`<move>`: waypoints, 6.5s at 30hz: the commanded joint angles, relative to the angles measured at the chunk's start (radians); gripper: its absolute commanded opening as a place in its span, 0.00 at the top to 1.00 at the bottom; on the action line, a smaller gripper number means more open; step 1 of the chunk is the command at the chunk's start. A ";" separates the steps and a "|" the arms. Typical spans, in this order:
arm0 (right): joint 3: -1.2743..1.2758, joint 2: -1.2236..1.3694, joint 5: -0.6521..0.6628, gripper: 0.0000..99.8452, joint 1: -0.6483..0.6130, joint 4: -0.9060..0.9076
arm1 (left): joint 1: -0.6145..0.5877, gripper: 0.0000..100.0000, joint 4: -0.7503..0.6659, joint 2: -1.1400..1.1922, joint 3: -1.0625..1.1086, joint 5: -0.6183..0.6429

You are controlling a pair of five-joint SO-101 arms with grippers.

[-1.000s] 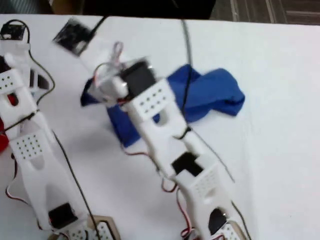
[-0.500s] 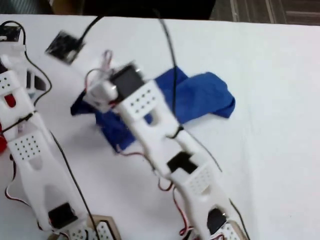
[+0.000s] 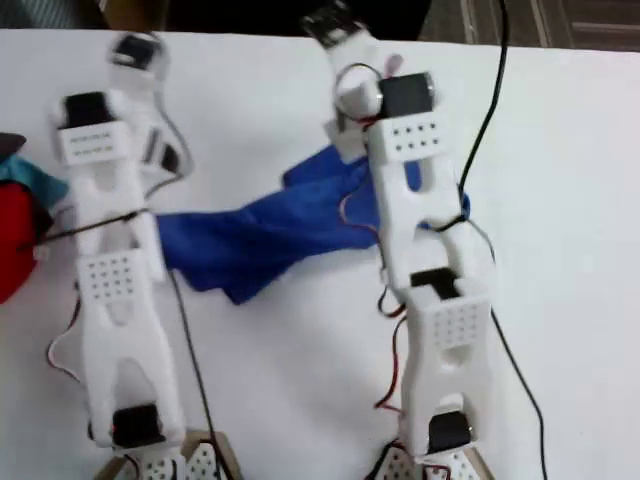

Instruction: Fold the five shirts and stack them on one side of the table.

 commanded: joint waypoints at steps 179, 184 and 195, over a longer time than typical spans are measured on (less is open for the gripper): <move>1.086 -0.495 0.061 0.83 -0.367 -0.199 | -0.046 0.81 0.011 -0.236 0.618 -0.018; 1.088 -0.486 0.061 0.84 -0.363 -0.217 | -0.046 0.81 0.011 -0.236 0.618 -0.018; 1.088 -0.486 0.097 0.88 -0.277 -0.216 | -0.046 0.81 0.011 -0.236 0.618 -0.021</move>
